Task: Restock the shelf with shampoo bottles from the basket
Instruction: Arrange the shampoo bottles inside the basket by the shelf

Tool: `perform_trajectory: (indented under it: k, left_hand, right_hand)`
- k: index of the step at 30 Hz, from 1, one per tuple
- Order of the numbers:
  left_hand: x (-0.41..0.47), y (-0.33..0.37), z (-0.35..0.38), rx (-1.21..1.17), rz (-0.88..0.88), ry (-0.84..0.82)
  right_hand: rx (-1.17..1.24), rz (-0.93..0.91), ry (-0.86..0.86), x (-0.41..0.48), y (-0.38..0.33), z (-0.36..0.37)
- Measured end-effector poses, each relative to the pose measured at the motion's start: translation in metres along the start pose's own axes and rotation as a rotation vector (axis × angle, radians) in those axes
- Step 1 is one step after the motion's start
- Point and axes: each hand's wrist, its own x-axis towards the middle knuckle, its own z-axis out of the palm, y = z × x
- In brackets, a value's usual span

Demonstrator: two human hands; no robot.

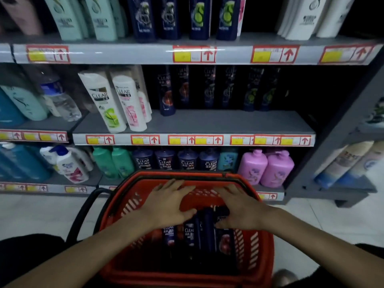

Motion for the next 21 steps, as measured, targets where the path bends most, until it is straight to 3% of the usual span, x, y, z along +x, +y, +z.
perform_trajectory:
  k: [3, 9, 16, 21]
  left_hand:
    - [0.004, 0.009, 0.030, -0.010, 0.010, -0.070]
    - [0.033, 0.033, 0.092, -0.033, 0.047, -0.204]
    - [0.094, 0.066, 0.135, 0.075, 0.086, -0.168]
    - [0.127, 0.088, 0.156, 0.151, -0.029, -0.052]
  right_hand:
    - [-0.013, 0.065, -0.162, -0.006, 0.013, 0.035]
    - [-0.327, 0.037, -0.406, -0.008, 0.021, 0.089]
    - [-0.483, -0.033, -0.368, -0.013, 0.031, 0.113]
    - [-0.474, -0.044, -0.367, -0.009, 0.040, 0.117]
